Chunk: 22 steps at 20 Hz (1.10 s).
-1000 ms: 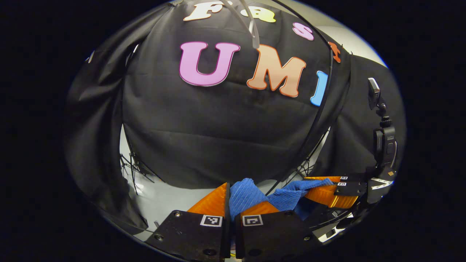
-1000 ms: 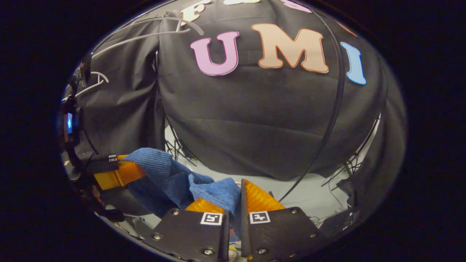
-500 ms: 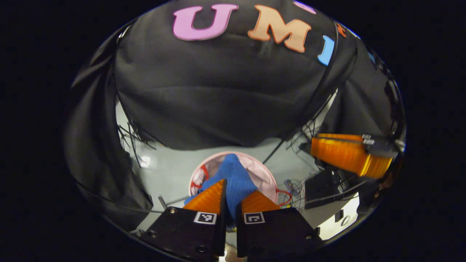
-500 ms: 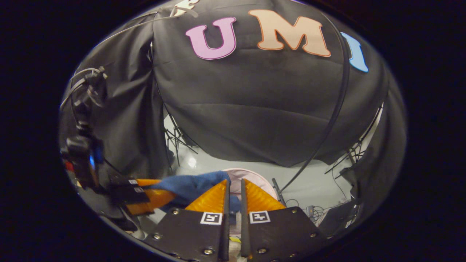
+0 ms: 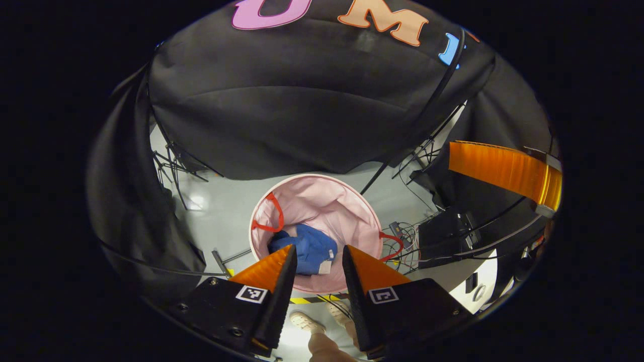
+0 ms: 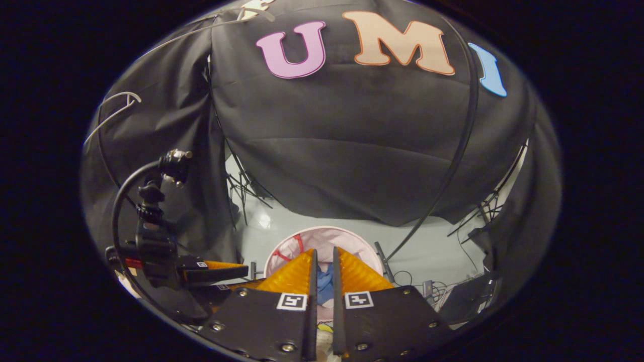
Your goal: Grasp the clothes on the hanger with both hands and then place them into the laundry hamper below.
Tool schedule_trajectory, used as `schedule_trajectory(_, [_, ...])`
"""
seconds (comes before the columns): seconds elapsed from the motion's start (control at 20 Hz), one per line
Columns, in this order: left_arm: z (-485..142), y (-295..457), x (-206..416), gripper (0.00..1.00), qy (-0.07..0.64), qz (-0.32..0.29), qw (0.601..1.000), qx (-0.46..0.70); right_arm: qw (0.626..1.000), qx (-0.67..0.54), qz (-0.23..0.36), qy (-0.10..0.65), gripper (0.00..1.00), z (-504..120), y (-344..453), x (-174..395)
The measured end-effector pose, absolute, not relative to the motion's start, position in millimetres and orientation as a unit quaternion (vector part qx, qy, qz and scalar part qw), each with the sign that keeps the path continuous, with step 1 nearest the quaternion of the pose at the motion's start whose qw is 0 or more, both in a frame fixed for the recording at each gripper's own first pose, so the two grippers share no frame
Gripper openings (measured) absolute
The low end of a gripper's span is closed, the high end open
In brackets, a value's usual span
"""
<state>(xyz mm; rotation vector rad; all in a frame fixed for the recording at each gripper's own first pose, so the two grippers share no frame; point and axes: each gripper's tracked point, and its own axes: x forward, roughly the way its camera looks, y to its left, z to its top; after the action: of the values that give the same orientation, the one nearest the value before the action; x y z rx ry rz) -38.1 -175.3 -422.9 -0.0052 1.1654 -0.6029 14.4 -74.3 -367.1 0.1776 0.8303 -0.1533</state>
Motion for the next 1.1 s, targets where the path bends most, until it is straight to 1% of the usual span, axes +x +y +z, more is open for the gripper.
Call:
schedule_trajectory(0.3, [-399, -177, -16, 0.59, 0.509, -0.278, 0.815, -0.004, 0.913, 0.083, -0.072, 0.393, 0.13, -360, -75, 16])
schedule_trajectory(0.6, [-325, -194, 22, 0.59, 0.435, -0.285, 0.853, -0.031, 0.926, 0.078, -0.069, 0.364, 0.13, -334, -75, 20])
schedule_trajectory(0.8, [-258, -211, 53, 0.58, 0.364, -0.291, 0.883, -0.056, 0.942, 0.078, -0.066, 0.319, 0.13, -294, -76, 32])
schedule_trajectory(1.1, [-153, -224, 72, 0.58, 0.251, -0.305, 0.915, -0.083, 0.972, 0.075, -0.071, 0.209, 0.13, -189, -86, 49])
